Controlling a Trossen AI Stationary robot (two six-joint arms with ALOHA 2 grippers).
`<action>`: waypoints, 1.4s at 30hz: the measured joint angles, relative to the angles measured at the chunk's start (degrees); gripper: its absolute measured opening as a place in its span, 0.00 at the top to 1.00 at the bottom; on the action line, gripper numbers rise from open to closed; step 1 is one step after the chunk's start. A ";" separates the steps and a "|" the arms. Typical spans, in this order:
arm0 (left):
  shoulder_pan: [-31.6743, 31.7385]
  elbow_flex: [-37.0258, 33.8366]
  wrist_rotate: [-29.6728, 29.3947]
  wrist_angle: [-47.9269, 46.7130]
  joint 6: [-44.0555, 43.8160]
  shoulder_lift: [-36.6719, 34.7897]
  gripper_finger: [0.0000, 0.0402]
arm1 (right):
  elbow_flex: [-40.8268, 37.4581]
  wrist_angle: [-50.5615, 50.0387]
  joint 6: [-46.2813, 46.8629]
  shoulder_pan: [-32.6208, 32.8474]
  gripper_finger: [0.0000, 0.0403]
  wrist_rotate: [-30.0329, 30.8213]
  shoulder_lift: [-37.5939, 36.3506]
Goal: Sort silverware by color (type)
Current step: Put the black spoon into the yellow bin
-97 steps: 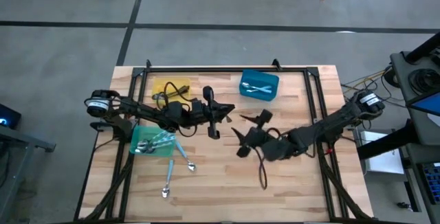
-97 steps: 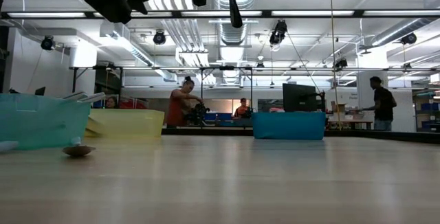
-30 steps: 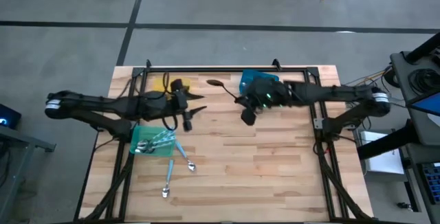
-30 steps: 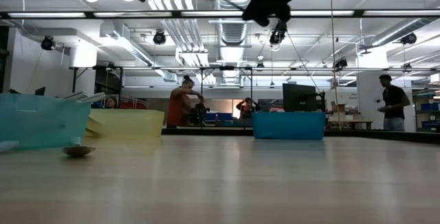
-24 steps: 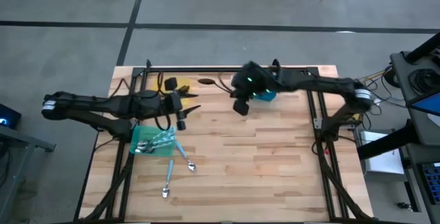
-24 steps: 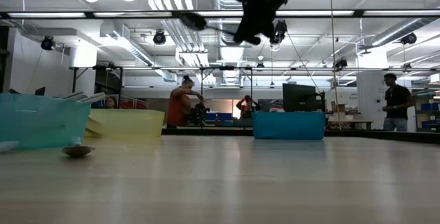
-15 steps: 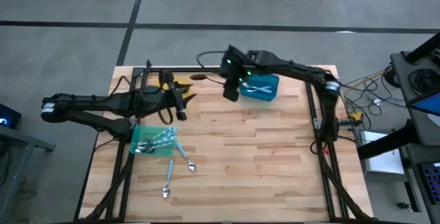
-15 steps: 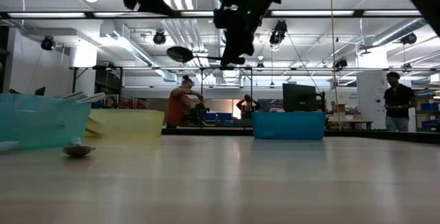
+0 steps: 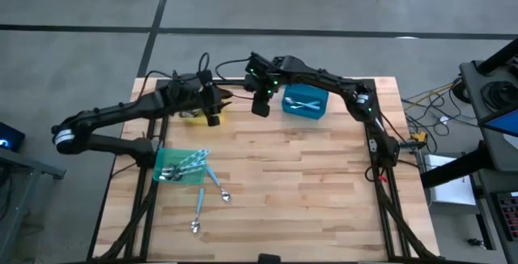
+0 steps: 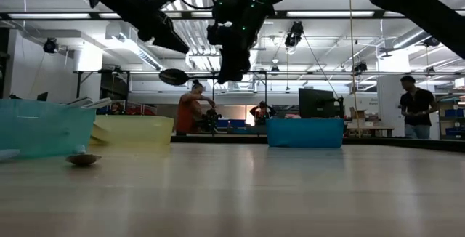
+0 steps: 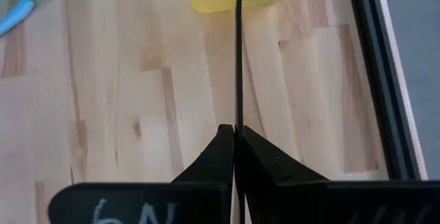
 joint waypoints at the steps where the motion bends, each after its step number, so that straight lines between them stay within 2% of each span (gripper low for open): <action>1: 0.26 0.00 1.05 0.65 0.52 0.97 0.62 | 0.41 -0.06 0.00 0.05 0.98 0.00 0.46; 10: 1.86 0.02 0.93 3.24 7.42 8.86 0.62 | 2.09 3.53 -0.03 0.64 0.98 -0.05 1.64; 18: 5.49 0.02 0.80 3.47 7.65 10.73 0.64 | 2.05 9.01 0.15 0.78 0.98 -0.34 1.71; 28: 6.20 0.02 0.67 3.46 7.41 10.68 0.79 | 1.33 14.80 0.90 1.19 0.98 -0.33 1.73; 34: 6.42 0.02 -2.10 2.98 8.09 10.71 0.98 | 0.87 16.00 0.96 1.30 0.98 -0.15 1.73; 42: 7.28 0.06 -1.86 1.01 6.99 10.49 1.00 | 0.54 17.86 1.09 1.39 0.96 -0.09 1.73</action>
